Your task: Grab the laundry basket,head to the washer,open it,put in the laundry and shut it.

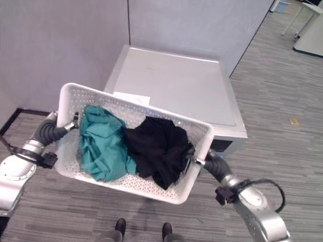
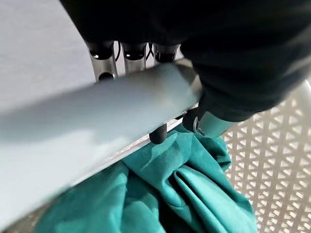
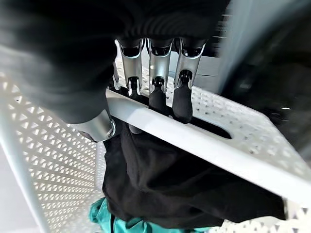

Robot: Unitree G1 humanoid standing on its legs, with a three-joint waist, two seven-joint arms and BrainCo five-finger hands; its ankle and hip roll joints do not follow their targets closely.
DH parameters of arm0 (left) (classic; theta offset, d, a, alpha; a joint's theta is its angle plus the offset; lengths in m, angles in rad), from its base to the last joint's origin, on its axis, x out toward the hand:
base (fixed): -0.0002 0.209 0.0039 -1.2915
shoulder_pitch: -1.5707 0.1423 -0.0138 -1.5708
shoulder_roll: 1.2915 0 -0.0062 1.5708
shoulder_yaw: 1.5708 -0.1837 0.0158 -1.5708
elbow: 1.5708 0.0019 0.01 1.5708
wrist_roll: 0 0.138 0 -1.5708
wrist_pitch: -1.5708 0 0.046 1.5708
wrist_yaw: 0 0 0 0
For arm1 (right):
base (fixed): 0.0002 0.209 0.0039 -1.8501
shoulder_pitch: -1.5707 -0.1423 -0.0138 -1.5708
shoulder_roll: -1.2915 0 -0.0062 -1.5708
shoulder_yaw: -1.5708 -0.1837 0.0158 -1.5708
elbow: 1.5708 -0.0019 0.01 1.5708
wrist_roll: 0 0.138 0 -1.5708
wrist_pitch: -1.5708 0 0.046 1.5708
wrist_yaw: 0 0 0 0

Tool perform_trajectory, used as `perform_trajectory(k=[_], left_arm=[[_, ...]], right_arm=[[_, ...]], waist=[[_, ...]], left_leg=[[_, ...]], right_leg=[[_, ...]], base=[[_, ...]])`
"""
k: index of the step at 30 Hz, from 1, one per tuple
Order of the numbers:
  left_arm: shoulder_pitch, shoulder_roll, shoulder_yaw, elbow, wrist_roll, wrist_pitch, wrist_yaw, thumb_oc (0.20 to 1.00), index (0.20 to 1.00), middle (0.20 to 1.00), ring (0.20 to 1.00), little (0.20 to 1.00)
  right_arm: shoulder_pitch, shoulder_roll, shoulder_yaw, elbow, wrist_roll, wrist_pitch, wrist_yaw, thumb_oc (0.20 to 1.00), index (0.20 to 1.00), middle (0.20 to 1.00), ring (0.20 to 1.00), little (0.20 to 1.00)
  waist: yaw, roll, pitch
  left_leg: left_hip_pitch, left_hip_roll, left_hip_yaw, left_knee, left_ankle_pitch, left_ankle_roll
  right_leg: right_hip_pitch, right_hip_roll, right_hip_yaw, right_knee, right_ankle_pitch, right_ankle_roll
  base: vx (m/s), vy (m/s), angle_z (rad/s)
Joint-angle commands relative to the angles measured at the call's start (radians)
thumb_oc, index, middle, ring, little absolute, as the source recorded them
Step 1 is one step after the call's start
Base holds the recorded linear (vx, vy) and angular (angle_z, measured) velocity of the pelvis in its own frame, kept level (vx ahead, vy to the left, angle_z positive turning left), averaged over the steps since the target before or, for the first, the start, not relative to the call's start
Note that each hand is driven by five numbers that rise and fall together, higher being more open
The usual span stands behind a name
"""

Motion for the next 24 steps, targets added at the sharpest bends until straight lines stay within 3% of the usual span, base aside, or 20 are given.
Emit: perform_trajectory(k=[1,5,9,11,14,15,19,20,24], left_arm=[[-0.17,0.064,0.014,0.018,-0.072,-0.081,0.04,0.2,0.2,0.2,0.2,0.2],[-0.252,0.156,-0.026,0.033,-0.167,-0.084,0.058,0.2,0.2,0.2,0.2,0.2],[-0.333,0.287,-0.083,0.038,-0.245,-0.085,0.058,0.2,0.2,0.2,0.2,0.2],[-0.44,0.383,-0.185,0.077,-0.31,-0.087,0.06,0.2,0.2,0.2,0.2,0.2],[-0.572,0.425,-0.315,0.142,-0.345,-0.087,0.059,0.2,0.2,0.2,0.2,0.2],[-0.683,0.449,-0.42,0.193,-0.365,-0.083,0.062,0.2,0.2,0.2,0.2,0.2],[-0.899,0.449,-0.617,0.295,-0.394,-0.08,0.062,0.2,0.2,0.2,0.2,0.2],[-1.067,0.407,-0.761,0.398,-0.408,-0.081,0.069,0.2,0.2,0.2,0.2,0.2],[-1.276,0.316,-0.929,0.564,-0.447,-0.081,0.073,0.2,0.2,0.2,0.2,0.2]], right_arm=[[-0.132,-0.137,-0.134,-0.004,0.062,-0.125,-0.09,0.2,0.2,0.2,0.2,0.2],[-0.19,-0.236,-0.148,0.02,0.127,-0.141,-0.124,0.2,0.2,0.2,0.2,0.2],[-0.17,-0.352,-0.243,0.022,0.157,-0.156,-0.138,0.2,0.2,0.2,0.2,0.2],[-0.193,-0.426,-0.244,0.067,0.169,-0.161,-0.161,0.2,0.2,0.2,0.2,0.2],[-0.244,-0.468,-0.211,0.104,0.173,-0.166,-0.17,0.2,0.2,0.2,0.2,0.2],[-0.296,-0.504,-0.172,0.13,0.168,-0.162,-0.18,0.2,0.2,0.2,0.2,0.2],[-0.402,-0.537,-0.091,0.182,0.162,-0.157,-0.196,0.2,0.2,0.2,0.2,0.2],[-0.492,-0.548,-0.01,0.229,0.15,-0.146,-0.207,0.2,0.2,0.2,0.2,0.2],[-0.648,-0.546,0.117,0.302,0.143,-0.14,-0.221,0.2,0.2,0.2,0.2,0.2]], waist=[[-0.011,0.05,-0.054],[-0.018,0.053,-0.066],[-0.028,0.057,-0.078],[-0.038,0.063,-0.084],[-0.041,0.067,-0.084],[-0.047,0.076,-0.088],[-0.05,0.084,-0.086],[-0.05,0.088,-0.086],[-0.054,0.087,-0.084]], left_leg=[[0.035,0.085,-0.029,0.066,-0.083,0.01],[0.046,0.089,-0.022,0.053,-0.079,0.008],[0.057,0.093,-0.019,0.028,-0.069,0.004],[0.065,0.097,-0.016,0.011,-0.061,0.001],[0.073,0.099,-0.012,0.002,-0.057,0.0],[0.083,0.103,-0.009,-0.004,-0.063,0.0],[0.087,0.106,-0.007,-0.012,-0.059,-0.002],[0.089,0.107,-0.005,-0.022,-0.055,-0.003],[0.087,0.108,-0.003,-0.032,-0.048,-0.004]], right_leg=[[-0.04,-0.013,-0.028,0.089,-0.051,0.013],[-0.038,-0.016,-0.032,0.087,-0.05,0.019],[-0.038,-0.019,-0.042,0.087,-0.049,0.028],[-0.039,-0.02,-0.047,0.087,-0.045,0.034],[-0.039,-0.021,-0.051,0.087,-0.043,0.039],[-0.033,-0.02,-0.054,0.085,-0.049,0.041],[-0.034,-0.02,-0.06,0.082,-0.046,0.044],[-0.036,-0.021,-0.063,0.08,-0.044,0.046],[-0.039,-0.023,-0.068,0.072,-0.039,0.049]], base=[[0.07,0.026,0.0],[0.06,0.024,-0.02],[0.05,0.024,0.02],[0.03,0.033,0.0],[0.04,0.012,0.0],[0.0,0.0,0.0],[0.04,0.013,-0.01],[0.03,0.02,-0.02],[0.0,0.003,0.01]])
